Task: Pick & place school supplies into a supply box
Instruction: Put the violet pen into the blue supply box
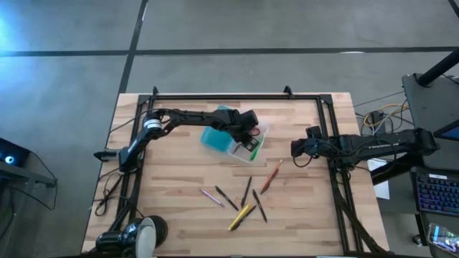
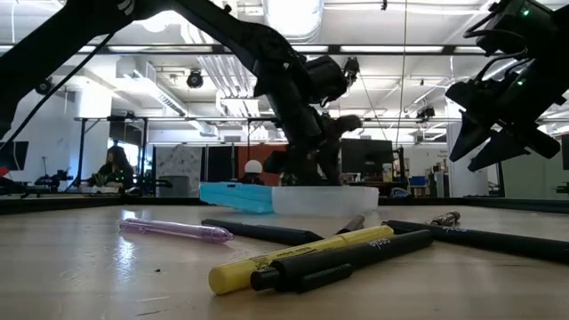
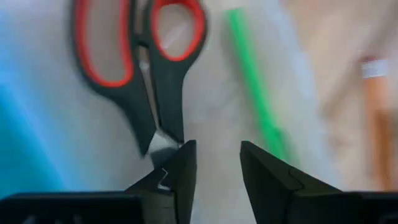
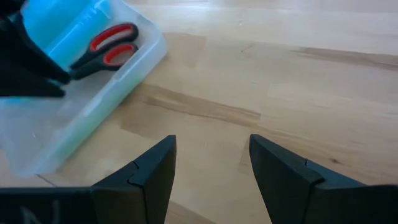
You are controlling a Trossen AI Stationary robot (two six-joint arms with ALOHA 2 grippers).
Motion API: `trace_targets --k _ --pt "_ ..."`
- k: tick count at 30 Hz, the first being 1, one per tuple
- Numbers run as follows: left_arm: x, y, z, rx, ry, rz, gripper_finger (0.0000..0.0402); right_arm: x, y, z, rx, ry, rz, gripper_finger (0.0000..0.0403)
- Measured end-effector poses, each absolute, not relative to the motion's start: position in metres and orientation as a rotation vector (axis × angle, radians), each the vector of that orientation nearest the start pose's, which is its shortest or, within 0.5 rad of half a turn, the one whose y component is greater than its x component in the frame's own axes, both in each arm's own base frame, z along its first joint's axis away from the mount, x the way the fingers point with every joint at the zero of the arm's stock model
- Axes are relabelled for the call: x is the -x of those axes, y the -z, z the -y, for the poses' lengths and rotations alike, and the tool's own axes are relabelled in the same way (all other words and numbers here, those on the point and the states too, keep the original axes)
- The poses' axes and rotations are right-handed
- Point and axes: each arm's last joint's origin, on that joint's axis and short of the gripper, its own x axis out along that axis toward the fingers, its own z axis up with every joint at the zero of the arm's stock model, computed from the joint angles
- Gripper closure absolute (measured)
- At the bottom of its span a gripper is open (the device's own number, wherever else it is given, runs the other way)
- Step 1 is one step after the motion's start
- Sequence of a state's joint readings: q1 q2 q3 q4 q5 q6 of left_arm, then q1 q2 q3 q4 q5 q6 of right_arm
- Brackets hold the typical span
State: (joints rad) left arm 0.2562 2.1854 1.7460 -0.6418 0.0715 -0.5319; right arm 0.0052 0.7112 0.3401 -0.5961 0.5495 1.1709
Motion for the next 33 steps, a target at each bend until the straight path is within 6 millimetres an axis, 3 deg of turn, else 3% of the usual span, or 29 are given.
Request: trace_targets --k 4,10,13,16,19,22,26,33 --pt "-0.444 -0.192 -0.119 0.541 -0.523 -1.087 0.0292 -0.123 -0.165 0.014 -0.781 0.969 -0.533 0.0209" --pt "-0.445 -0.212 -0.118 0.555 -0.526 -1.056 0.0292 -0.123 -0.164 0.014 -0.779 0.975 -0.540 0.0209" --pt "-0.443 -0.220 -0.113 0.601 -0.386 -1.086 0.0291 -0.124 -0.163 0.014 -0.782 0.971 -0.549 0.0209" --pt "-0.432 -0.228 -0.096 0.501 -0.081 -1.169 0.0291 -0.124 -0.163 0.014 -0.796 0.953 -0.562 0.0209" --pt "-0.416 -0.240 -0.070 0.236 0.186 -1.209 0.0291 -0.125 -0.163 0.013 -0.767 0.905 -0.604 0.0209" --pt "-0.396 -0.242 -0.054 0.078 0.305 -1.232 0.0291 -0.126 -0.162 0.010 -0.691 0.790 -0.698 0.0209" --pt "-0.366 -0.232 -0.044 0.084 0.312 -1.303 0.0291 -0.129 -0.160 0.007 -0.602 0.624 -0.809 0.0209" --pt "-0.311 -0.222 -0.006 0.043 0.299 -1.333 0.0291 -0.140 -0.165 0.006 -0.520 0.565 -0.855 0.0209"
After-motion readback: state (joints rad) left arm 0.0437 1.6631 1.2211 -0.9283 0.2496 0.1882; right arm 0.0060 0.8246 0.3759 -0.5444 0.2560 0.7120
